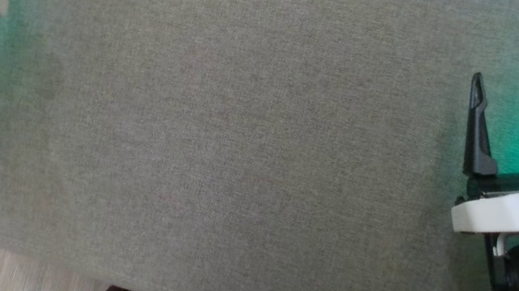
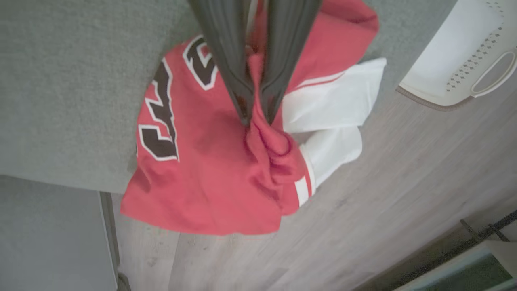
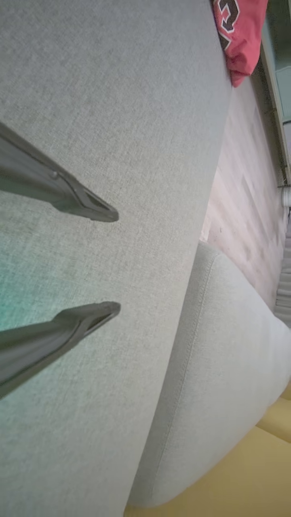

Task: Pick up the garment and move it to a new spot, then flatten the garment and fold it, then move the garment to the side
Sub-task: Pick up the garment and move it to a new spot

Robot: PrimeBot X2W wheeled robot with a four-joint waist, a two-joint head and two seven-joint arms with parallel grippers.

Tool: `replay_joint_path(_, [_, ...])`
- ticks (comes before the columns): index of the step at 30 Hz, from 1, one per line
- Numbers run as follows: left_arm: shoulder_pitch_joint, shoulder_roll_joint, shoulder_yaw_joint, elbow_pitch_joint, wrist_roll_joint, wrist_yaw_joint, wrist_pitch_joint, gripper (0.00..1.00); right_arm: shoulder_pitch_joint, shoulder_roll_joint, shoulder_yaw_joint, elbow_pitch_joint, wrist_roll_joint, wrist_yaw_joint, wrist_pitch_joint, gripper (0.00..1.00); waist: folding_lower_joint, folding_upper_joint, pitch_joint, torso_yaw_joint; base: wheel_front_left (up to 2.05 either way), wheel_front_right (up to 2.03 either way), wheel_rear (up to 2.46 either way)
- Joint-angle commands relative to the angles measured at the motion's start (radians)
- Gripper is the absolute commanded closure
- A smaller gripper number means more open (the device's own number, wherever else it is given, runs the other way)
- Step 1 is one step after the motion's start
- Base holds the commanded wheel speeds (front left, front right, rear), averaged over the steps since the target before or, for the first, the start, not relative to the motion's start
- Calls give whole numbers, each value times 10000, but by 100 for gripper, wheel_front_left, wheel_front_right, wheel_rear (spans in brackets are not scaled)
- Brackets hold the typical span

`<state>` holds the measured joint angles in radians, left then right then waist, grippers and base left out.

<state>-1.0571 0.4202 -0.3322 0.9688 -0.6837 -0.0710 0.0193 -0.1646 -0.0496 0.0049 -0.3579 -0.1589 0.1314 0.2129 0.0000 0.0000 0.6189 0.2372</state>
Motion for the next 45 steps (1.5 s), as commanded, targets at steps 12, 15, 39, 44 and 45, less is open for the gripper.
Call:
replay_joint_path(12, [-1501,1122,-696,-1636,953,-354,-501,100,-82,-8,-211,1405,1402,-7,-1248,0,0,0,-2500,-759,0,0,0])
replay_joint_path(15, [-1622,1029,-964,-2288,1043,-398,-224,100,22,-8,-195,1940,1738,-7,-1574,0,0,0,-3260,-1054,0,0,0])
replay_joint_path(39, [1288,-944,-2144,-7407,-73,1061,2046,100,131,-7,-54,3248,2760,-7,-2671,0,0,0,-3299,-2975,0,0,0])
replay_joint_path(44, [1913,-450,-2208,-6100,335,902,1129,100,-312,-7,172,3481,2781,-7,-2844,0,0,0,-2621,-3410,0,0,0])
replay_joint_path(45, [1986,-314,-2314,-5792,567,844,869,81,-369,-7,210,3542,2782,-7,-2878,0,0,0,-2536,-3470,0,0,0])
